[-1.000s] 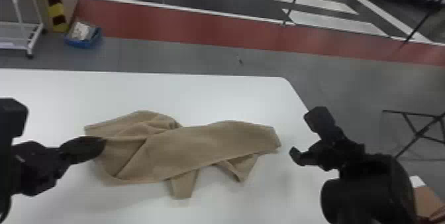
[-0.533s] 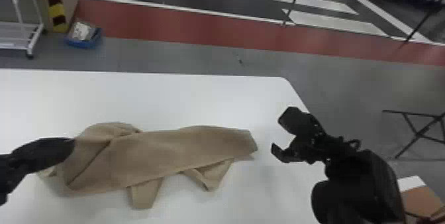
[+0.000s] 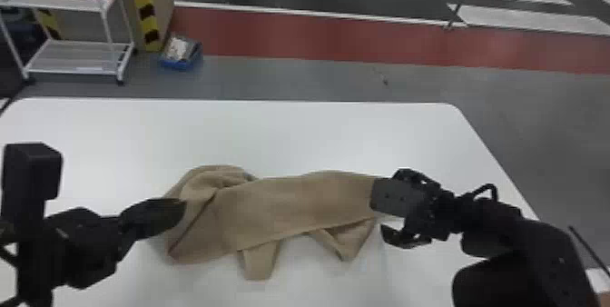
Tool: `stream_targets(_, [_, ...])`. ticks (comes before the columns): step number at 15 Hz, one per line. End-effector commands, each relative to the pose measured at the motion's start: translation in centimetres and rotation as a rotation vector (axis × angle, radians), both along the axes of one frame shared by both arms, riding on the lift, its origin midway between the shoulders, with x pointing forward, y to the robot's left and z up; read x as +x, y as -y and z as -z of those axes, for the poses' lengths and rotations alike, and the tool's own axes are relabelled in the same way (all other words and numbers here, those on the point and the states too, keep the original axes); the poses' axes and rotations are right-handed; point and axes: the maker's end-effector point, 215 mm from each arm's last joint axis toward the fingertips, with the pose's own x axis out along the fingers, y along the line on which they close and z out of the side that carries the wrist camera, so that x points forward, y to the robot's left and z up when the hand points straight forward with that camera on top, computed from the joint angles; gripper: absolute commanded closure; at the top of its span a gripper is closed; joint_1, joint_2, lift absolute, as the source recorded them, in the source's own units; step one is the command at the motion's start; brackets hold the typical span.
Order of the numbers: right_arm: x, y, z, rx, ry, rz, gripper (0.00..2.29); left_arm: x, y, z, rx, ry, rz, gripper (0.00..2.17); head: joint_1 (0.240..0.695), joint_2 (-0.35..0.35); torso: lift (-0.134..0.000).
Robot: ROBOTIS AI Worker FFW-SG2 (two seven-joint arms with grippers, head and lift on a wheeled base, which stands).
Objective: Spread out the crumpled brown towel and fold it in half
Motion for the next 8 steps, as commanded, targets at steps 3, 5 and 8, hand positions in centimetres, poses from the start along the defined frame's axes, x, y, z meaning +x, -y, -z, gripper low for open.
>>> stream_targets(3, [0.7,0.2,-0.2,-0.012,-0.026,0.010,0.42,-0.2,0.3,0.1,-0.005,-0.001,0.008,2.14,0.695,-0.160,-0.125])
stream_targets(5, [1.0,0.1,0.6,-0.027,-0.063,0.003,0.56,-0.2,0.4,0.3,-0.006,-0.003,0.009,2.14,0.695,-0.163,-0.125])
stream_targets(8, [1.2,-0.1,0.4,-0.022,-0.083,-0.004,0.75,-0.1,0.2,0.3,-0.001,0.001,0.008,2.14,0.695,-0.163,-0.125])
